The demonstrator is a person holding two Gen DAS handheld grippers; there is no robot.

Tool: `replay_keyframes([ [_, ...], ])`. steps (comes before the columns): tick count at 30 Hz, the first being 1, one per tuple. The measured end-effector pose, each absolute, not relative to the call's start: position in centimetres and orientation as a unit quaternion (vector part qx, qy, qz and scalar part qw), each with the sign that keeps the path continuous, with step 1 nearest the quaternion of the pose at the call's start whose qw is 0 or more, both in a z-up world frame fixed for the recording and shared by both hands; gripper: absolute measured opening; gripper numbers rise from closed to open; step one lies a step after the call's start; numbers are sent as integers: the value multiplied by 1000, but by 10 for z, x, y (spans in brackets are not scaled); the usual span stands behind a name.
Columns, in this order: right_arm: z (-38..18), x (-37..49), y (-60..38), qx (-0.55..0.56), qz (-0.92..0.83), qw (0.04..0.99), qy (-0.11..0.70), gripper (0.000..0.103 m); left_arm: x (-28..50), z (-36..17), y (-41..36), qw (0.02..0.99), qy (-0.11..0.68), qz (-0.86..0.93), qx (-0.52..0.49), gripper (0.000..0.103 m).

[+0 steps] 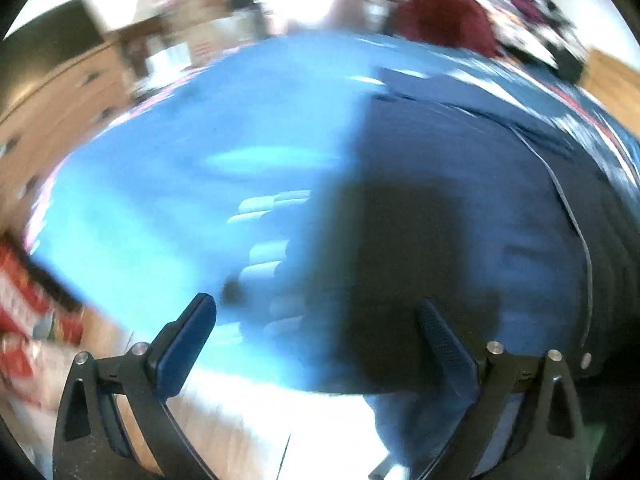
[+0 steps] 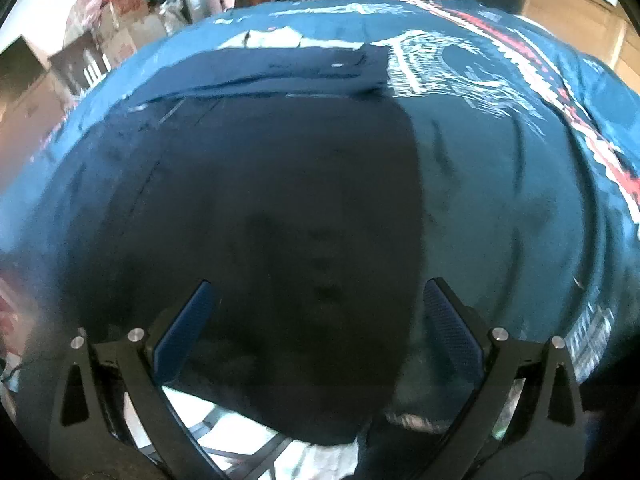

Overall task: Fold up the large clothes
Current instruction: 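Grasp the navy jacket's other side edge with the left gripper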

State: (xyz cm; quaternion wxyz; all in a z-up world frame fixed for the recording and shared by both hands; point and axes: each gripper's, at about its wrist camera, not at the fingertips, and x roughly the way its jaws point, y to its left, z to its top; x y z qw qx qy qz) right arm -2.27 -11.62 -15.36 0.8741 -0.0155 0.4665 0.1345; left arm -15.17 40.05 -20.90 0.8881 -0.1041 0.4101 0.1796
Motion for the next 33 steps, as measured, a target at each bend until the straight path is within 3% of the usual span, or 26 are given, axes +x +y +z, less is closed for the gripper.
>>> replay_keyframes([
  [4, -145, -29, -126, 19, 130, 874, 468, 103, -171, -211, 463, 876, 410, 124, -222, 79],
  [8, -145, -25, -124, 36, 128, 869, 476, 103, -162, -213, 484, 866, 417, 46, -271, 79],
  [22, -147, -31, -109, 35, 138, 865, 481, 103, -109, -216, 427, 871, 464, -58, -150, 79],
  [24, -150, -30, -110, 39, 136, 863, 485, 103, -105, -213, 417, 869, 464, -80, -156, 69],
  [26, -151, -29, -110, 41, 135, 862, 486, 103, -104, -210, 409, 862, 467, -107, -166, 45],
  [33, -152, -26, -108, 37, 151, 858, 490, 103, -86, -215, 401, 855, 479, -113, -162, 40],
])
